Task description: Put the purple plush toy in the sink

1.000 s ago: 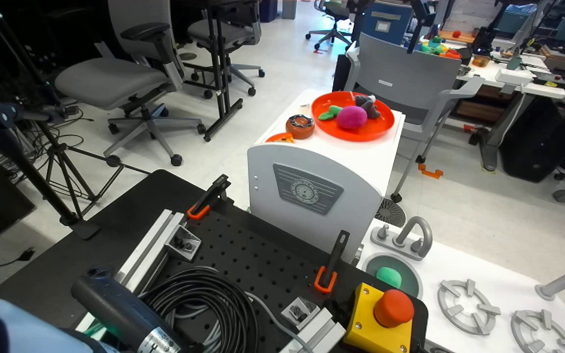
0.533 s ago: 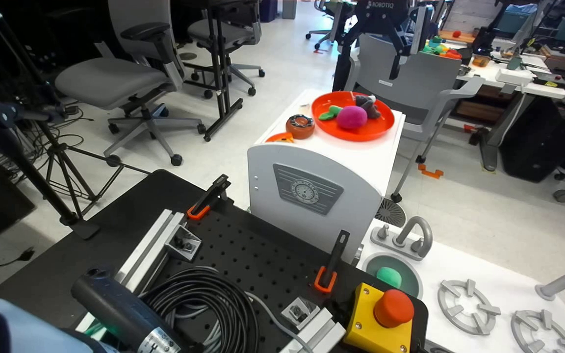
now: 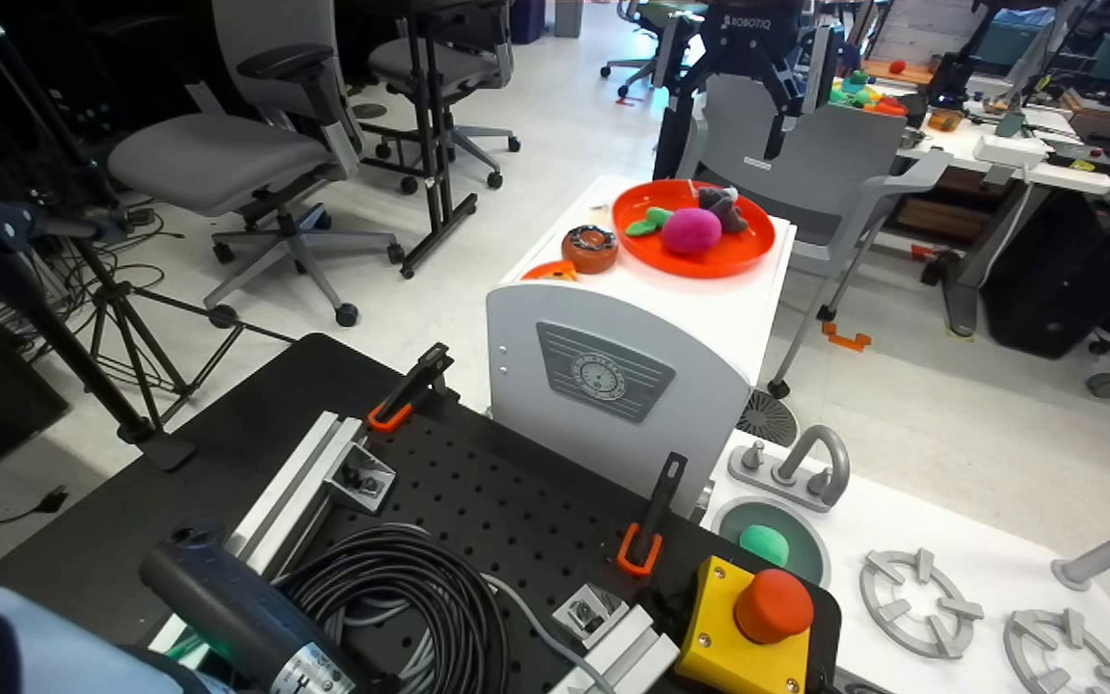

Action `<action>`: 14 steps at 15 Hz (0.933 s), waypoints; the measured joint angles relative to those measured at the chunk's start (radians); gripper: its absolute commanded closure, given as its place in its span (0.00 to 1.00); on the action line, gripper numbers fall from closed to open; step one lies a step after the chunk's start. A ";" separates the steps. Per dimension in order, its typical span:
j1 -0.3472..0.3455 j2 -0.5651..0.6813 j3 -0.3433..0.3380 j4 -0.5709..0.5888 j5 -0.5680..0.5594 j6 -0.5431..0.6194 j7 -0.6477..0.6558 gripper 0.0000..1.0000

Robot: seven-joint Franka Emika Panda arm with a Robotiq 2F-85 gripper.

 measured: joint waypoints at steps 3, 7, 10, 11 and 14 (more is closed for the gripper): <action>0.002 0.014 0.004 0.016 0.013 0.001 -0.001 0.00; 0.005 0.038 0.011 0.034 0.030 -0.003 -0.003 0.00; 0.008 0.062 0.014 0.052 0.032 -0.010 -0.004 0.00; 0.008 0.071 0.014 0.059 0.032 -0.014 -0.004 0.00; 0.009 0.098 0.014 0.085 0.032 -0.030 -0.004 0.00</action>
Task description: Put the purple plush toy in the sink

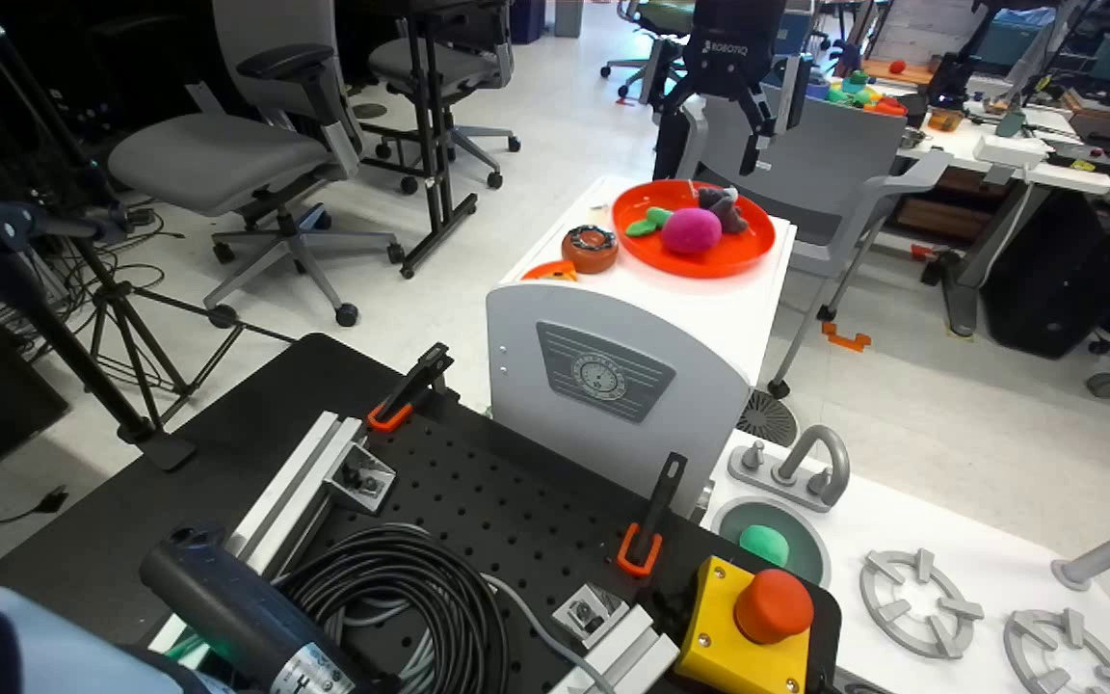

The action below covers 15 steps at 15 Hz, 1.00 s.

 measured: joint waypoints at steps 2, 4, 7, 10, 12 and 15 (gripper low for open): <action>0.000 0.016 0.000 0.018 0.000 -0.019 0.000 0.00; 0.000 0.030 0.000 0.035 0.000 -0.038 0.000 0.00; 0.001 0.047 0.000 0.055 0.000 -0.062 -0.004 0.00; 0.002 0.054 0.002 0.064 0.004 -0.066 -0.012 0.00; 0.001 0.054 0.004 0.068 0.025 -0.064 -0.023 0.00; 0.001 0.054 0.007 0.076 0.050 -0.059 -0.031 0.00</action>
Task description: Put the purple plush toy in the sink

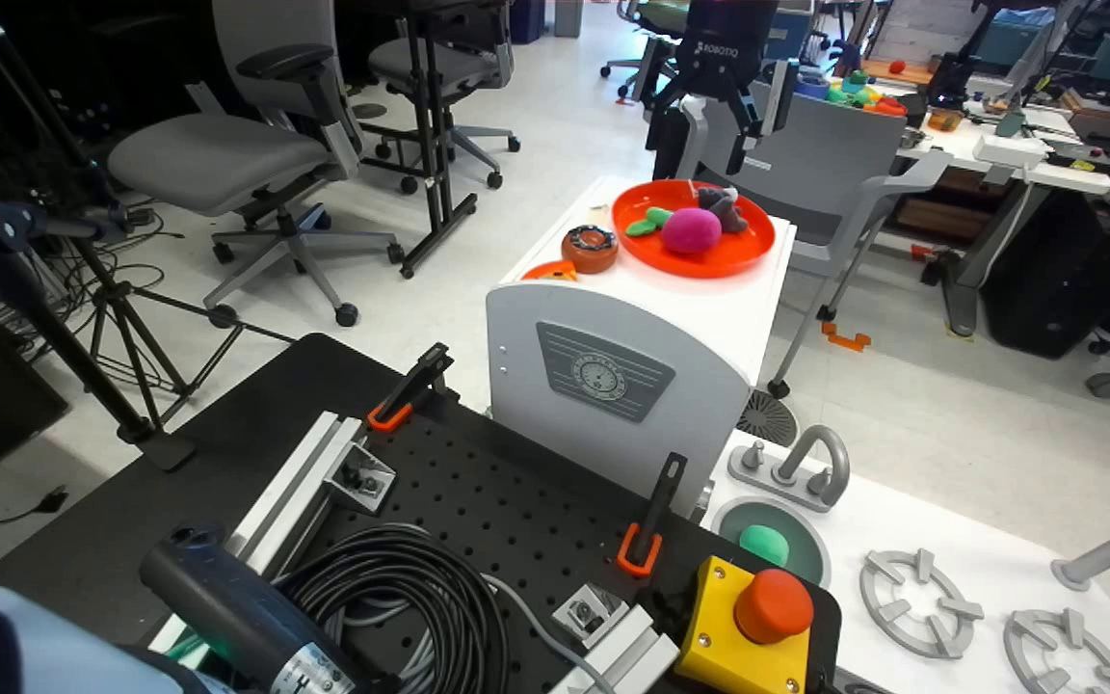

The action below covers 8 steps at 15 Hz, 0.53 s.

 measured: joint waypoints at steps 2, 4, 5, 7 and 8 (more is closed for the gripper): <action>0.000 0.000 0.001 0.000 0.009 0.011 0.000 0.00; 0.000 0.000 0.001 0.000 0.009 0.029 0.001 0.00; 0.000 0.001 0.000 0.000 0.008 0.034 0.002 0.00; 0.000 0.002 -0.001 -0.001 0.004 0.038 0.002 0.00; 0.000 0.002 -0.003 -0.002 0.002 0.038 0.006 0.00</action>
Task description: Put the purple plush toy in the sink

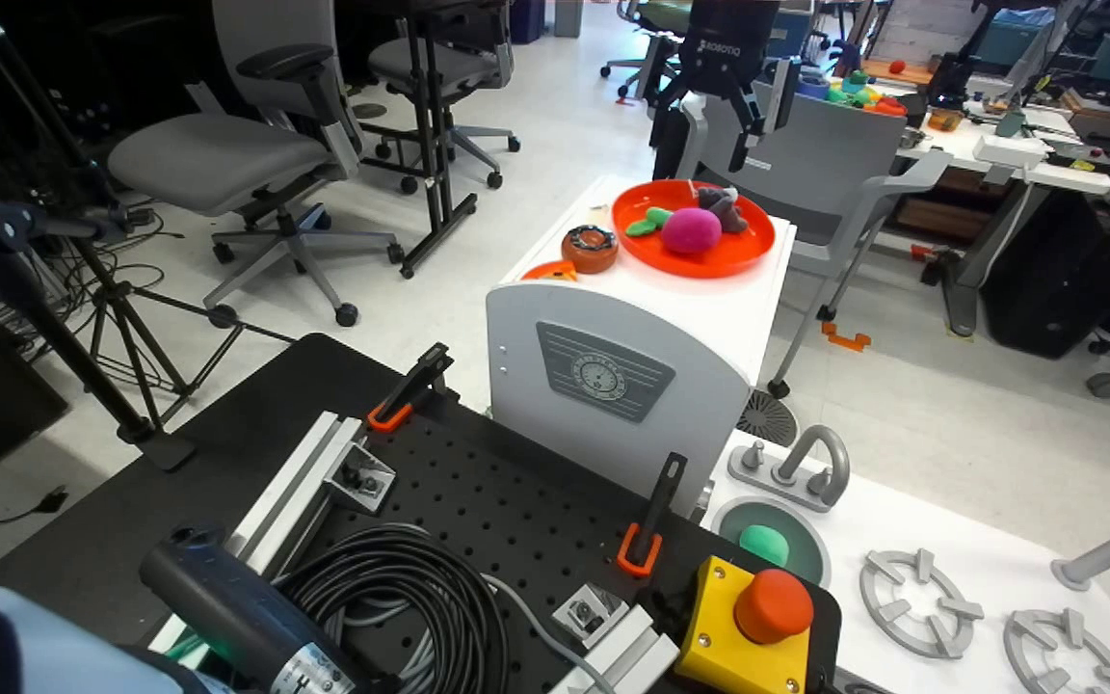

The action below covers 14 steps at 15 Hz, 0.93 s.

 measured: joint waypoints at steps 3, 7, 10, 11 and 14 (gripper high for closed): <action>0.000 0.002 -0.003 -0.003 -0.001 -0.003 0.009 0.00; 0.000 0.004 -0.003 -0.012 -0.001 -0.006 0.014 0.00; 0.000 0.005 -0.003 -0.018 -0.002 -0.007 0.021 0.00; 0.000 0.005 -0.003 -0.021 -0.003 -0.007 0.023 0.00; 0.001 0.005 -0.003 -0.034 -0.010 -0.008 0.034 0.00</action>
